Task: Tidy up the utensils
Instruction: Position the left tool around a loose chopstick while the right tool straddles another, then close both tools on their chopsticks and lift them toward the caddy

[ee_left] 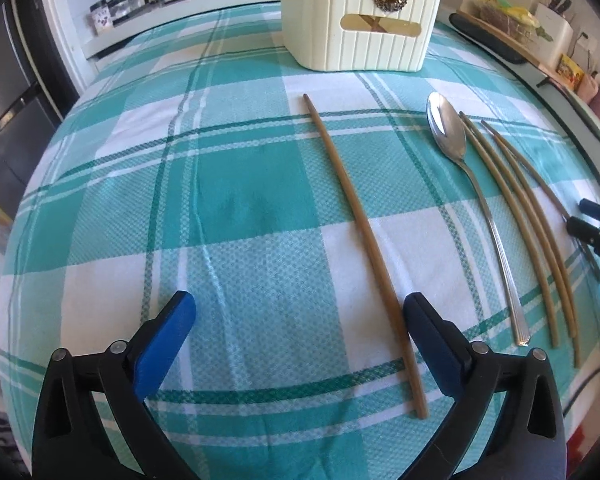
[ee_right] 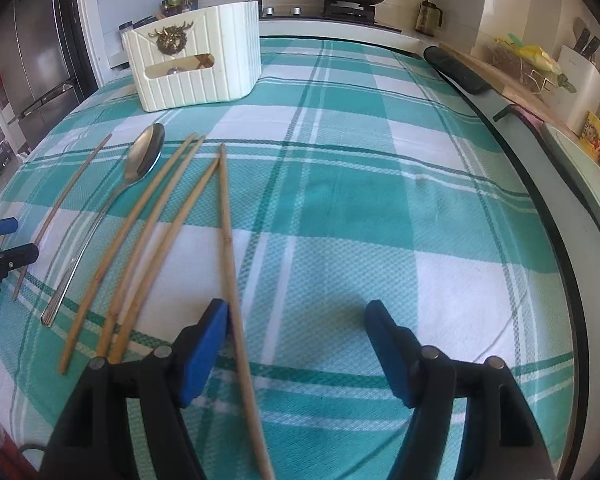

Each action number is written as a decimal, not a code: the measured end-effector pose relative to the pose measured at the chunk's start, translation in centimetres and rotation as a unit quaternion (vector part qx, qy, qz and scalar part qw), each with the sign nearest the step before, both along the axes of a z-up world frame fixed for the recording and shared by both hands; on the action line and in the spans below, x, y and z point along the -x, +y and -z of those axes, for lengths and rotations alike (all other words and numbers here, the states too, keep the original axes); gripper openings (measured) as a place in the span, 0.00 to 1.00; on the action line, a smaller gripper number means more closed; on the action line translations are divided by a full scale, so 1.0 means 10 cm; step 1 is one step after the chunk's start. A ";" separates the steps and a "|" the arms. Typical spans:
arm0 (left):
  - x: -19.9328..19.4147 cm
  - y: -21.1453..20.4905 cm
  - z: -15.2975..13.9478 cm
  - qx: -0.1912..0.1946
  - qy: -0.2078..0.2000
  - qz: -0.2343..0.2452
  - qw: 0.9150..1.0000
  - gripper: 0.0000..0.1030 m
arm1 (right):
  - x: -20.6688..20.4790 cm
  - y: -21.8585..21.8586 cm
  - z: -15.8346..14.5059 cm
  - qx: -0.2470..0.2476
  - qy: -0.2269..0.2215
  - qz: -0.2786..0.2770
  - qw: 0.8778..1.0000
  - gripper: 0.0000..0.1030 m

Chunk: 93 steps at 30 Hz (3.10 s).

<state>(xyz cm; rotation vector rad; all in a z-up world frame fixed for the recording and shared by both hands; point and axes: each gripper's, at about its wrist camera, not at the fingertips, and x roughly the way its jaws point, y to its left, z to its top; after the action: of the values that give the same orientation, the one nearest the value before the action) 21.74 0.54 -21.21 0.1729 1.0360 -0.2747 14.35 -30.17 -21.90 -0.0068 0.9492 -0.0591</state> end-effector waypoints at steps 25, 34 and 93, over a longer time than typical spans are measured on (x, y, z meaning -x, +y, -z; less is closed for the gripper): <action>-0.09 -0.02 0.03 0.017 -0.038 0.018 0.999 1.00 | -0.08 -0.14 0.09 -0.005 -0.009 -0.002 1.000 1.00; -0.10 -0.03 0.03 0.020 -0.040 0.019 0.999 1.00 | -0.08 -0.13 0.09 -0.005 -0.009 -0.002 1.000 1.00; -0.37 0.08 -1.55 0.163 -0.100 0.099 0.976 0.02 | -0.66 0.28 -1.48 -0.053 -0.104 -0.105 0.988 0.06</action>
<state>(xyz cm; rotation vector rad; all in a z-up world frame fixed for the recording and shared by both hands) 25.42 1.38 -5.70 0.0047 0.7610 -0.5915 20.93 -27.40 -7.13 -0.0018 0.7375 0.1823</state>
